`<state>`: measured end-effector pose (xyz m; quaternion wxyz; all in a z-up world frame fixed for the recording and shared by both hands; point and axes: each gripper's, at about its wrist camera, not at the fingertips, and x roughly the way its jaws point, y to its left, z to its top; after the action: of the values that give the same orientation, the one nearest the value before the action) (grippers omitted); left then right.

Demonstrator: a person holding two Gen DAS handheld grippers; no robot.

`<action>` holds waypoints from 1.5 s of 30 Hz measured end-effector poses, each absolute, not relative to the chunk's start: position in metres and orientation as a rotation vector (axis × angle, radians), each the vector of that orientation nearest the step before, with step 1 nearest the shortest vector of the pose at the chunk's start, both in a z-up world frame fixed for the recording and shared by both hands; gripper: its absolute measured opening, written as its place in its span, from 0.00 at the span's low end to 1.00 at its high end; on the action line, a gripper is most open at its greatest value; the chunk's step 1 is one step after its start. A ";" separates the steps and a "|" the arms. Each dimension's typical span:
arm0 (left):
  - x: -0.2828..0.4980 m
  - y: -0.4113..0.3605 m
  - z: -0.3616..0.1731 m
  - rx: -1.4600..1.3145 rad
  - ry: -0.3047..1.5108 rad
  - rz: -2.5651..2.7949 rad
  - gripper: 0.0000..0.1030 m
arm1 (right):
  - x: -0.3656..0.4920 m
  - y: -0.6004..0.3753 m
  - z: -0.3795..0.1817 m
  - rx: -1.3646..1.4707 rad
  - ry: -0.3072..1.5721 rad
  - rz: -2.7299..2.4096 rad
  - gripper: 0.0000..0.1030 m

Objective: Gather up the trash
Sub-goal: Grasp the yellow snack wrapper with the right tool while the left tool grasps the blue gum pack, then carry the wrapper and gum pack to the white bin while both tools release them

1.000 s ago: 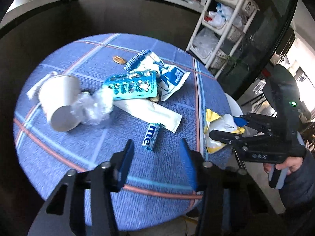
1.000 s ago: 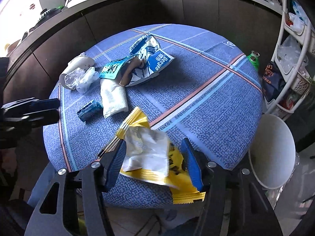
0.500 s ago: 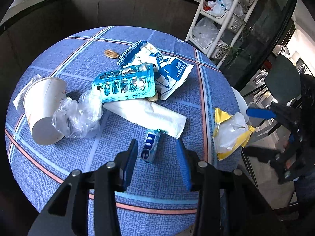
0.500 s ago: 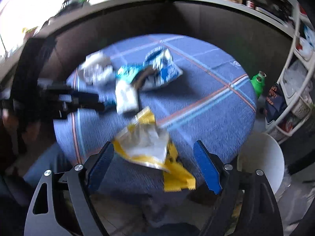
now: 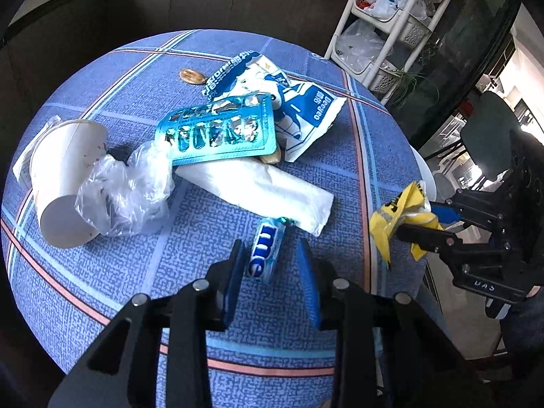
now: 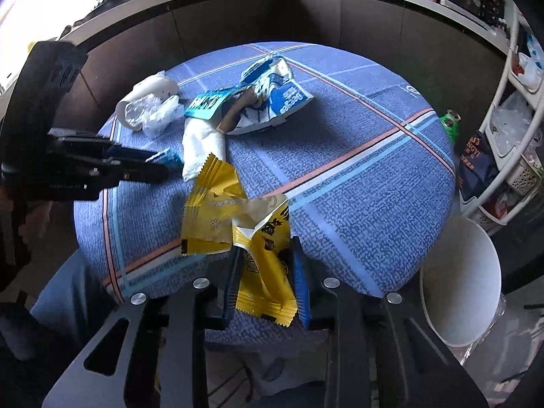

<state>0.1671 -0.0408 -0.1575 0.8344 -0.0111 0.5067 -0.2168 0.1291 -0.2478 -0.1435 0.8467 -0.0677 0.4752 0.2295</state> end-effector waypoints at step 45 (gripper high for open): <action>0.181 -0.263 -0.054 0.067 0.913 -0.852 0.08 | 0.112 -0.445 -0.121 0.338 0.792 0.052 0.10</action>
<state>0.1811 -0.2629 -0.0538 0.8108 0.0314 0.4272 -0.3989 0.1118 -0.4450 -0.1214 0.9084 0.1639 0.3839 0.0252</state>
